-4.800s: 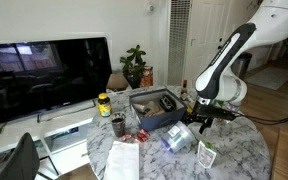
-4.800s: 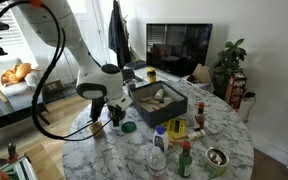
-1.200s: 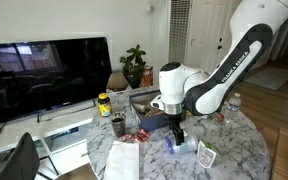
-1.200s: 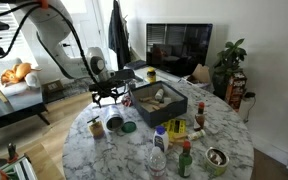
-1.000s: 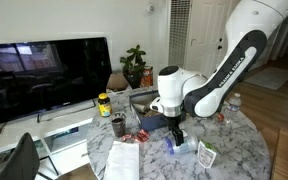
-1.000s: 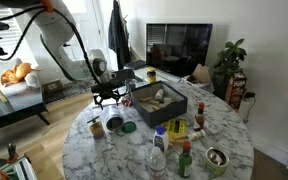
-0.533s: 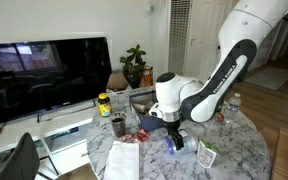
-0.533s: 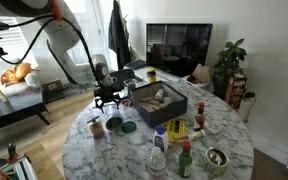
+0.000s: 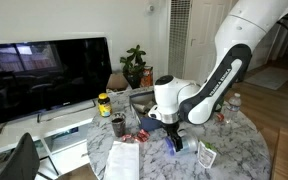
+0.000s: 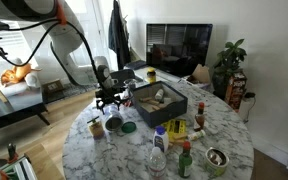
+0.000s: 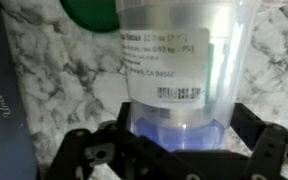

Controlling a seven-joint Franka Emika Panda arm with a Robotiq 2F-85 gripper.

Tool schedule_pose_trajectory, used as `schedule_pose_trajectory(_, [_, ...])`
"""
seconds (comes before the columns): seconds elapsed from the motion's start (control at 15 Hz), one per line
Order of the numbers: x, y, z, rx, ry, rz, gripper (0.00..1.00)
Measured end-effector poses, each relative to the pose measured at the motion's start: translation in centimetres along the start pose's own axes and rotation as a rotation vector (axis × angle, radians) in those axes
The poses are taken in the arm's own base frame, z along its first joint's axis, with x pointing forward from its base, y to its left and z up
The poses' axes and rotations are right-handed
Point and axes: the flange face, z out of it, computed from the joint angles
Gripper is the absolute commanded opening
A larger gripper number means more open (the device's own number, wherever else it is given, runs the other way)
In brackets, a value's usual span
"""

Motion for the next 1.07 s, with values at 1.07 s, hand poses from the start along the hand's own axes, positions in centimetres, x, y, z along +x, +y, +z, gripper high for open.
schedule_pose_trajectory(1.07, [-0.7, 2.1, -0.9, 0.105, 0.107, 0.053, 0.6])
